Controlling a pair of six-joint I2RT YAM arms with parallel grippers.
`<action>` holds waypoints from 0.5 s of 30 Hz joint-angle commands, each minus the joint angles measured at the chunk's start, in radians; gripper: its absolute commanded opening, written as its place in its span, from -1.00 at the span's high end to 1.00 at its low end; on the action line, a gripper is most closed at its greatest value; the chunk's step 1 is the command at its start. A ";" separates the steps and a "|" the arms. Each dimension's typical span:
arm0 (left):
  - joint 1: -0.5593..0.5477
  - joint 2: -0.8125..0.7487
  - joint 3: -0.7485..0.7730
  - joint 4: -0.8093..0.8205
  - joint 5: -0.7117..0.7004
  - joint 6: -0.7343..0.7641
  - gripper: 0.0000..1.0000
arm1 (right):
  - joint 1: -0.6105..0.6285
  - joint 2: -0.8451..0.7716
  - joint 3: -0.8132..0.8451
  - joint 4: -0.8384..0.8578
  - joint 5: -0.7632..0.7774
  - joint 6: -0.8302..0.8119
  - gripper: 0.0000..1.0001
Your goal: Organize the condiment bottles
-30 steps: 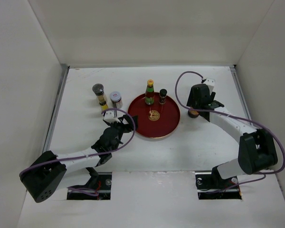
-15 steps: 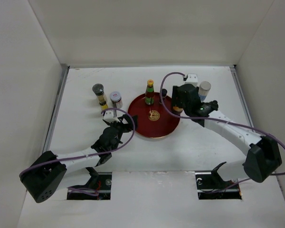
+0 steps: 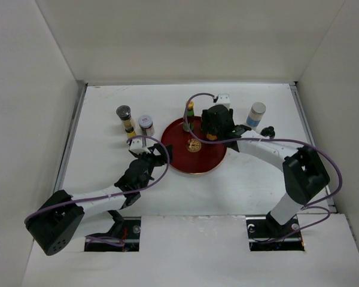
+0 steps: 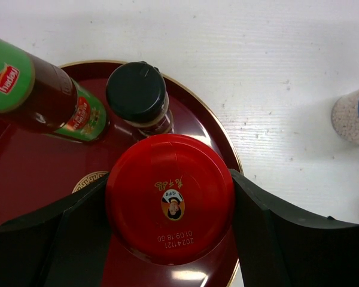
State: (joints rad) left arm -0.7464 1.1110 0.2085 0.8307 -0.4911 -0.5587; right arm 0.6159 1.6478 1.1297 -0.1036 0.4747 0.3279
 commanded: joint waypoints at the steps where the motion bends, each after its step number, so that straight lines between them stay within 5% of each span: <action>1: 0.006 -0.004 -0.008 0.035 0.011 -0.009 -0.71 | -0.005 -0.008 0.055 0.159 0.041 -0.004 -0.04; 7: 0.008 -0.008 -0.011 0.035 0.011 -0.009 -0.71 | 0.002 -0.057 0.039 0.140 0.078 -0.013 -0.70; 15: 0.002 -0.004 -0.008 0.035 0.011 -0.010 -0.71 | -0.136 -0.289 -0.074 0.099 0.070 0.013 -0.82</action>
State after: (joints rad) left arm -0.7464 1.1110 0.2085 0.8307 -0.4885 -0.5587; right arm 0.5560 1.4395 1.0782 -0.0559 0.5087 0.3283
